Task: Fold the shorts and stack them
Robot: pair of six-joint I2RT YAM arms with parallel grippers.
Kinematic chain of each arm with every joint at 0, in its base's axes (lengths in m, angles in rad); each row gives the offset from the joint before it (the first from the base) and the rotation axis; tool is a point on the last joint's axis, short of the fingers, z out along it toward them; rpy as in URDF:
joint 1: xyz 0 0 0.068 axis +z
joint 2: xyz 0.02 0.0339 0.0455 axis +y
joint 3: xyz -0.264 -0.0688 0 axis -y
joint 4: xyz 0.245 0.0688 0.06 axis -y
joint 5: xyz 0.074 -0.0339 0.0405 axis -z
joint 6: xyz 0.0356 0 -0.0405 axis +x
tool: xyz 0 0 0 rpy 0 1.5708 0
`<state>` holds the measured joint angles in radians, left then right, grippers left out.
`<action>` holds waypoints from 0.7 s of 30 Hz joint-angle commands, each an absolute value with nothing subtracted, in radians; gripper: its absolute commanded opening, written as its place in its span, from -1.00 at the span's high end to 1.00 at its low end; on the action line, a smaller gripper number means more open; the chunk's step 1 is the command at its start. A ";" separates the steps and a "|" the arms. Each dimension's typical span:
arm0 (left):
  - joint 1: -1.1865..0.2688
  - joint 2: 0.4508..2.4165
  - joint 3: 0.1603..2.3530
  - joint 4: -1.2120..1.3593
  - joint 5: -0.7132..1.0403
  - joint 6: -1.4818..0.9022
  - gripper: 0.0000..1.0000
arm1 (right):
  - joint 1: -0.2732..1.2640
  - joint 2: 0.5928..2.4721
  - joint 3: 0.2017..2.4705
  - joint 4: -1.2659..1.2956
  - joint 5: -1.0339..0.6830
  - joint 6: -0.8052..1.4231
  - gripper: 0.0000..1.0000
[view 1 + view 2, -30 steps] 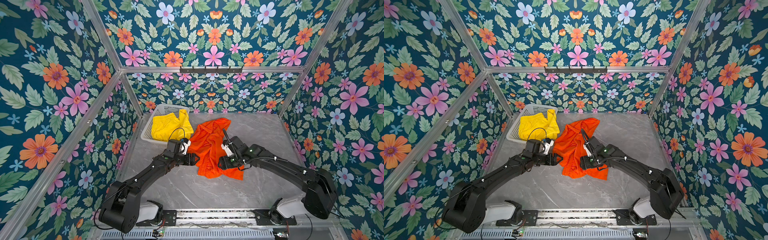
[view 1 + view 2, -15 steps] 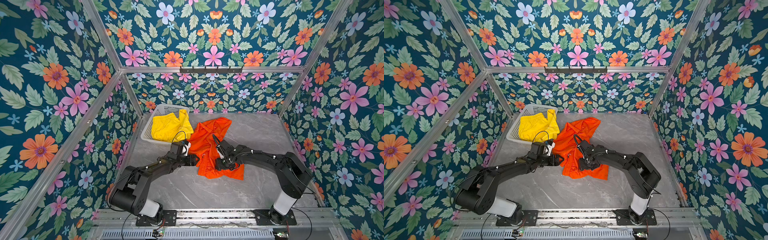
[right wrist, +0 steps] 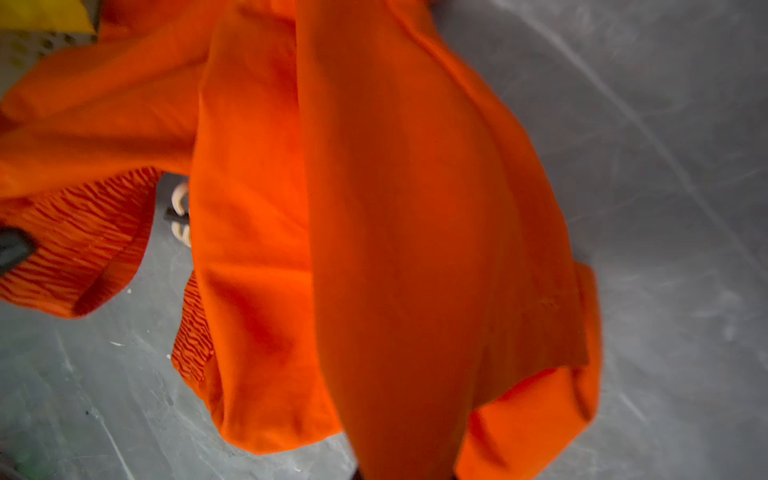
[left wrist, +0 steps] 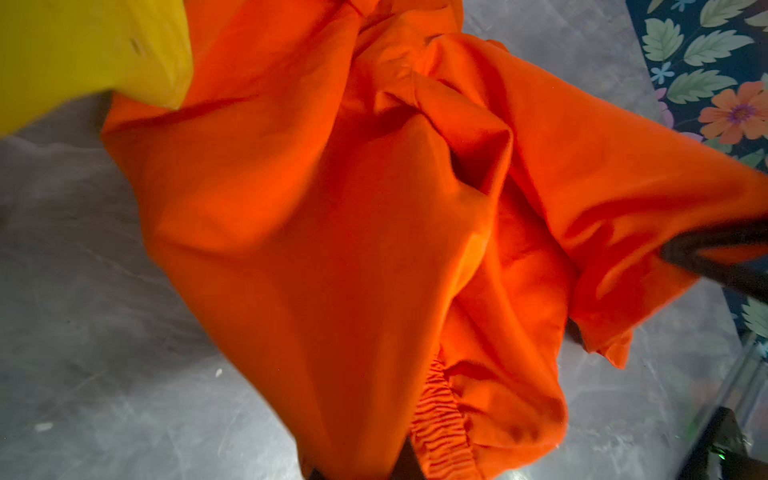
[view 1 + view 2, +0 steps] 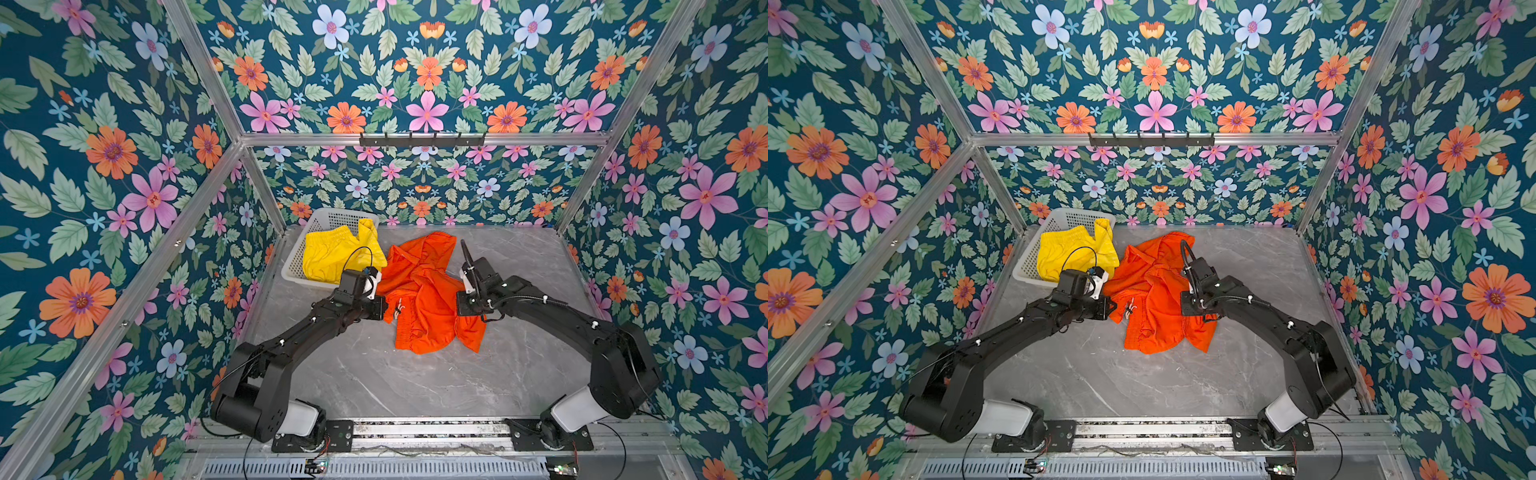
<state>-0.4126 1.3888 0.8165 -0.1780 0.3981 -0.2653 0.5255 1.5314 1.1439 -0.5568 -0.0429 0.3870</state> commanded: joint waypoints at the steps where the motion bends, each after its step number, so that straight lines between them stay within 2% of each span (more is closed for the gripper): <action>1: -0.413 1.346 0.862 -0.369 0.473 -0.208 0.81 | 0.469 1.506 1.198 -0.618 -0.054 0.283 1.00; 5: -0.414 1.310 0.919 -0.507 0.506 -0.190 0.82 | 0.364 1.507 1.289 -0.631 -0.081 0.214 1.00; 10: -0.438 1.295 0.956 -0.677 0.527 -0.145 0.82 | 0.235 1.575 1.531 -0.657 -0.119 0.133 1.00; 14: -0.511 1.318 0.960 -0.707 0.561 -0.118 0.82 | 0.174 1.716 1.741 -0.687 -0.166 0.118 1.00; 18: -0.549 1.398 1.015 -0.799 0.473 -0.085 0.79 | 0.130 1.873 1.917 -0.697 -0.205 0.137 0.99; 20: -0.549 1.417 1.000 -0.740 0.450 -0.140 0.79 | 0.122 1.947 2.006 -0.742 -0.206 0.144 0.37; 21: -0.548 1.426 0.993 -0.709 0.458 -0.162 0.79 | 0.123 1.966 2.039 -0.767 -0.208 0.143 0.16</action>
<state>-0.5461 1.4097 1.0012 -0.7235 0.4892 -0.1280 0.1249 1.9205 1.9659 -0.7010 -0.1787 0.1539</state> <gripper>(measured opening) 0.107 0.186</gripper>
